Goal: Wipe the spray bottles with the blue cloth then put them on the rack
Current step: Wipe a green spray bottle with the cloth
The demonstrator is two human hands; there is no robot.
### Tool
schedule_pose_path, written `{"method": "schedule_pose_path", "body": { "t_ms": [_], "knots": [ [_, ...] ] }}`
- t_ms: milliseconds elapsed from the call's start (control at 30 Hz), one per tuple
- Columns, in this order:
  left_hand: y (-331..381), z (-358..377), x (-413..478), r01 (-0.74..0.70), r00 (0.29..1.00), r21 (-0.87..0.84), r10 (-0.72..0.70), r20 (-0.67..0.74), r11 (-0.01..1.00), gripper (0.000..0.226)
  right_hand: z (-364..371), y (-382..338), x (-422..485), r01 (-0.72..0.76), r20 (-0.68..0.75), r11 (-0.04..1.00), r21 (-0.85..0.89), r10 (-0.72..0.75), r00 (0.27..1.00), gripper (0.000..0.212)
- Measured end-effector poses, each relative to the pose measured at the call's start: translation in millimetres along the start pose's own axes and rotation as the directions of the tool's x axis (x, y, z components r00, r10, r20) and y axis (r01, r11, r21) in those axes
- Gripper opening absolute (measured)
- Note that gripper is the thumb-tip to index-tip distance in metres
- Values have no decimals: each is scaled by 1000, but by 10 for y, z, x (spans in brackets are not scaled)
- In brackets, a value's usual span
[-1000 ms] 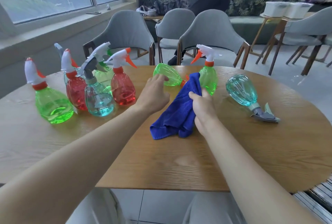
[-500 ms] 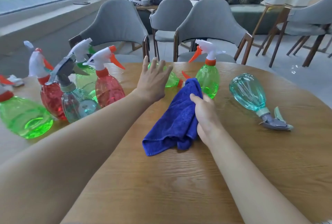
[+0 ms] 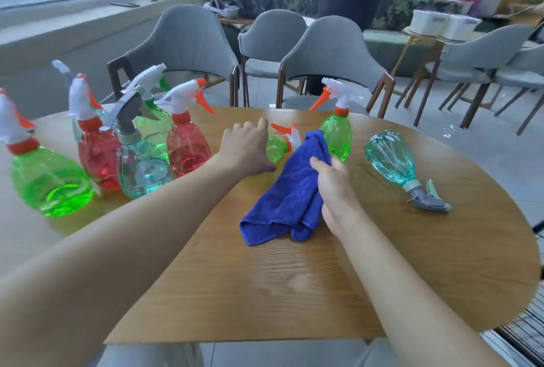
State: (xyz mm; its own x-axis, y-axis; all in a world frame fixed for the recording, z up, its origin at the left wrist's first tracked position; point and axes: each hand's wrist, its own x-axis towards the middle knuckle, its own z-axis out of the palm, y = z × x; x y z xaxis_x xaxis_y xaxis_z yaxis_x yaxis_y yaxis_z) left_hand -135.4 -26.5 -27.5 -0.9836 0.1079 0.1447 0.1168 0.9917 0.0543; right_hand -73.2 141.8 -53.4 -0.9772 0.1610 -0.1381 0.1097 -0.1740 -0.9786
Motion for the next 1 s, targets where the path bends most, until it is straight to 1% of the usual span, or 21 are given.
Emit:
{"method": "schedule_pose_path", "body": {
  "t_ms": [33,100,167,233,300,333,367,400,467,567,667,733,800,867,933,1000],
  "knots": [
    [2,-27,-76,18,1000,-60,-17,12,998,87,-7,-10,-44,9,-3,1000,-9,-9,1000,20],
    [14,-106,-221,84,995,-236,-68,76,968,88,-32,-11,-105,31,-8,999,-22,-31,999,18],
    [49,-205,-379,163,985,-424,-122,122,891,91,-57,-2,-145,60,-15,998,-35,-61,998,18],
    [92,-281,-541,230,973,-611,-179,146,757,84,-77,3,-175,111,5,993,-43,-111,994,20],
    [153,-321,-682,268,961,-789,-212,177,552,75,-91,-14,-196,141,17,988,-61,-140,990,19],
    [190,-330,-747,268,958,-849,-216,187,456,73,-98,-28,-207,154,30,986,-61,-153,988,19],
    [224,-333,-810,262,957,-886,-218,189,382,73,-103,-41,-216,168,36,984,-56,-166,985,23],
    [262,-328,-860,257,956,-909,-224,189,329,73,-105,-60,-218,188,38,981,-46,-186,982,25],
    [329,-304,-935,243,957,-932,-224,185,268,71,-91,-117,-238,234,39,972,-33,-233,972,27],
    [428,-247,-1006,213,965,-946,-205,165,243,69,-77,-198,-284,298,54,954,-27,-297,953,43],
    [515,-260,-1023,172,965,-950,-241,108,261,67,-48,-204,-349,382,168,923,-42,-371,914,35],
    [574,-324,-1004,175,950,-938,-302,81,299,69,-66,-172,-390,443,215,896,-31,-427,879,36],
    [603,-362,-945,196,926,-928,-372,68,317,69,-82,-140,-403,526,278,848,-69,-489,826,36],
    [586,-380,-912,196,908,-931,-414,55,306,64,-98,-120,-409,605,349,788,-111,-539,766,37],
    [564,-354,-908,174,912,-925,-411,21,339,70,-95,-165,-386,613,372,781,-117,-538,756,35],
    [573,-314,-958,150,926,-922,-378,5,356,66,-79,-260,-309,588,374,799,-126,-510,774,34]
  ]
}}
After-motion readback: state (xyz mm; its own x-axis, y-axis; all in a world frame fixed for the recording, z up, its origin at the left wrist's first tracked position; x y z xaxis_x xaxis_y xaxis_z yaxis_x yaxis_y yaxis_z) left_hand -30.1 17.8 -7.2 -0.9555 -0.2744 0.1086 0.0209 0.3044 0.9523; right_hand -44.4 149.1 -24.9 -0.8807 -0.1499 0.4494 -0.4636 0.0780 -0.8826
